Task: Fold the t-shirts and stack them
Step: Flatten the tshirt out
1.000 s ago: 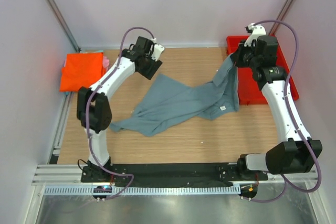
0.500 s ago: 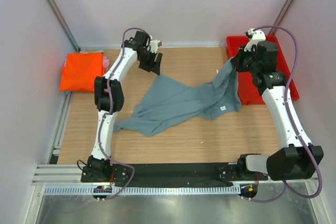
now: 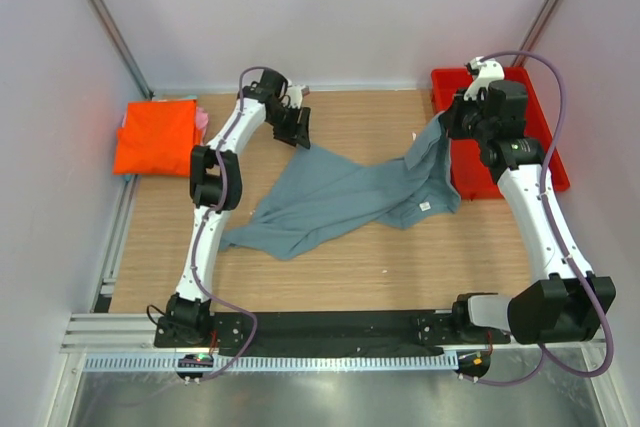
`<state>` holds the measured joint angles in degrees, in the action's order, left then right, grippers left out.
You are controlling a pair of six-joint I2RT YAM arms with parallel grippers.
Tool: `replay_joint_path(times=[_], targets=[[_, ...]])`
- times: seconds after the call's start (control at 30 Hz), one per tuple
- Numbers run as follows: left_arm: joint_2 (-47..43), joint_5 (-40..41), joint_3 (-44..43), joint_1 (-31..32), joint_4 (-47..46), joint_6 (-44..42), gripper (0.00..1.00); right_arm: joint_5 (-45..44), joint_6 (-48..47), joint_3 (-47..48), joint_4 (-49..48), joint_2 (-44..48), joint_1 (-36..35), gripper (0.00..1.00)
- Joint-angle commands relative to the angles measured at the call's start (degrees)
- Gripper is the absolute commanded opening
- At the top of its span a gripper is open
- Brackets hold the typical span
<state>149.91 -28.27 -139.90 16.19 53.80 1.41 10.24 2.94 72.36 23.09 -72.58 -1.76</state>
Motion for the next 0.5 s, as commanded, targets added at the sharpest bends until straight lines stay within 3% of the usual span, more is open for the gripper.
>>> replay_joint_path(times=[0.0, 0.33, 0.43, 0.47], targets=[[1.26, -1.96, -2.4, -0.45, -3.0, 1.67, 0.55, 0.13, -0.3, 0.94, -2.53, 0.68, 0.18, 0.01], [4.6, -2.49, -4.42, -0.54, -3.79, 2.28, 0.49, -0.13, -0.48, 0.07, -2.88, 0.5, 0.18, 0.01], [5.22, -2.84, -4.07, -0.54, -3.79, 2.37, 0.35, -0.13, -0.3, -0.11, -3.23, 0.33, 0.18, 0.01], [5.13, -2.75, -3.9, -0.45, -3.88, 2.46, 0.25, -0.05, -0.3, -0.2, -3.23, 0.42, 0.18, 0.01]])
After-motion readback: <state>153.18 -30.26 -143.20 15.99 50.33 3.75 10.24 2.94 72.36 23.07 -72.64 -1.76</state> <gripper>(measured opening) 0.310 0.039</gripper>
